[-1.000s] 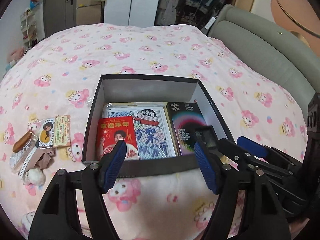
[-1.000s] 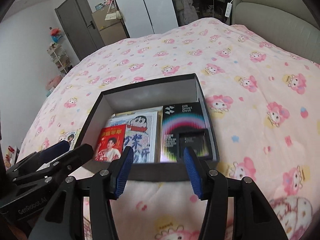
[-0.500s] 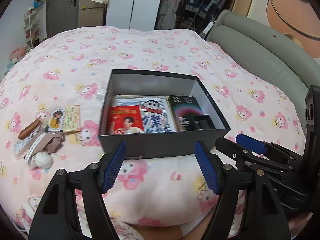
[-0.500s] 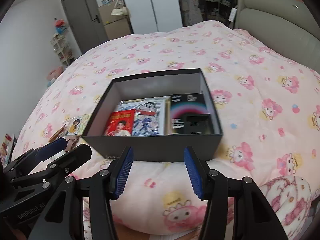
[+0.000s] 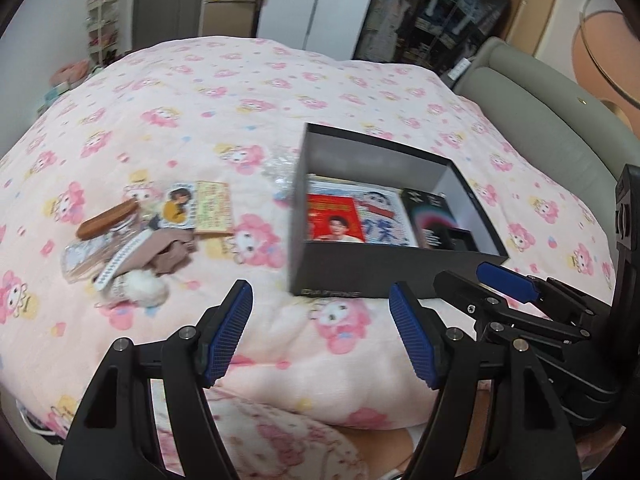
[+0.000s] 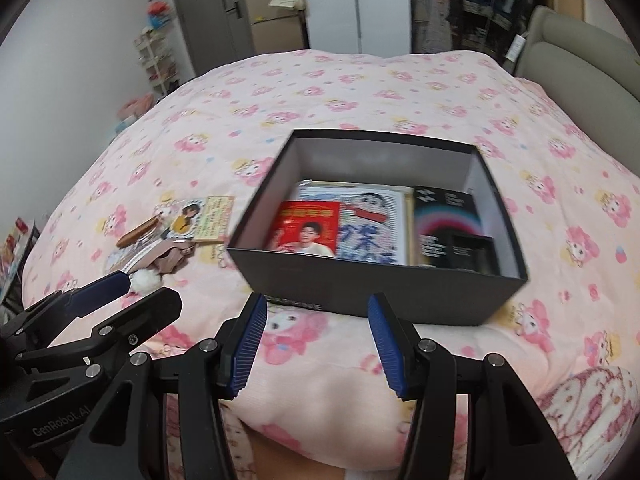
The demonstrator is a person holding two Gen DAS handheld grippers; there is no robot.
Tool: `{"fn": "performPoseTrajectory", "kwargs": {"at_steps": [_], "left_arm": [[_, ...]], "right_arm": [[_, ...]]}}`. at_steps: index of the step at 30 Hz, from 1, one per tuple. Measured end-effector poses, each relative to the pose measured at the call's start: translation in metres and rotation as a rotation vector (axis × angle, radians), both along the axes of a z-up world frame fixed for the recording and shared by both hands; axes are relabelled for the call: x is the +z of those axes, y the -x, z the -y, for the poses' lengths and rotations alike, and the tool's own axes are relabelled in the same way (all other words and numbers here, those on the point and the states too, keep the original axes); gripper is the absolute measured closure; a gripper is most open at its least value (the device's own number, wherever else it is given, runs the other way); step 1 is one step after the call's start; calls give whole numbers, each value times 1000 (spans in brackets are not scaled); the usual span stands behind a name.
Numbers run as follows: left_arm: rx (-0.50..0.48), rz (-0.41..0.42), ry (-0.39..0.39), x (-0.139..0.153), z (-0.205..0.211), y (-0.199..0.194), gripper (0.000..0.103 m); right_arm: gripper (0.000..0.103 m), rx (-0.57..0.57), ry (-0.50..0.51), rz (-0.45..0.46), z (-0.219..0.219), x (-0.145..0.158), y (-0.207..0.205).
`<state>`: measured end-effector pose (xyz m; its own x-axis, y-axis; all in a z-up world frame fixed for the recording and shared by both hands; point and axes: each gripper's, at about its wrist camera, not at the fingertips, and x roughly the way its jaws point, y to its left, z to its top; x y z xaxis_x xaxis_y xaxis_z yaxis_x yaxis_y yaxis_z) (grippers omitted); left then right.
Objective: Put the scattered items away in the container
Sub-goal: 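Open the left gripper and lift both grippers away from the box, then move the left gripper to the white plush keychain and grasp it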
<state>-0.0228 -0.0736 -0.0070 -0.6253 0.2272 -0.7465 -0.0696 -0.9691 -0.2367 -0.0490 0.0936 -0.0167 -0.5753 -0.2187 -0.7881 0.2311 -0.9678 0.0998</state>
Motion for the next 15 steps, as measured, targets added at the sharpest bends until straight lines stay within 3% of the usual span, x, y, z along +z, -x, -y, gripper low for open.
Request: {"fn": "performPoseTrajectory", "kwargs": {"at_steps": [15], "left_arm": [[161, 59, -18, -27, 87, 7, 31]], "right_arm": [[54, 150, -41, 61, 91, -21, 25]]}}
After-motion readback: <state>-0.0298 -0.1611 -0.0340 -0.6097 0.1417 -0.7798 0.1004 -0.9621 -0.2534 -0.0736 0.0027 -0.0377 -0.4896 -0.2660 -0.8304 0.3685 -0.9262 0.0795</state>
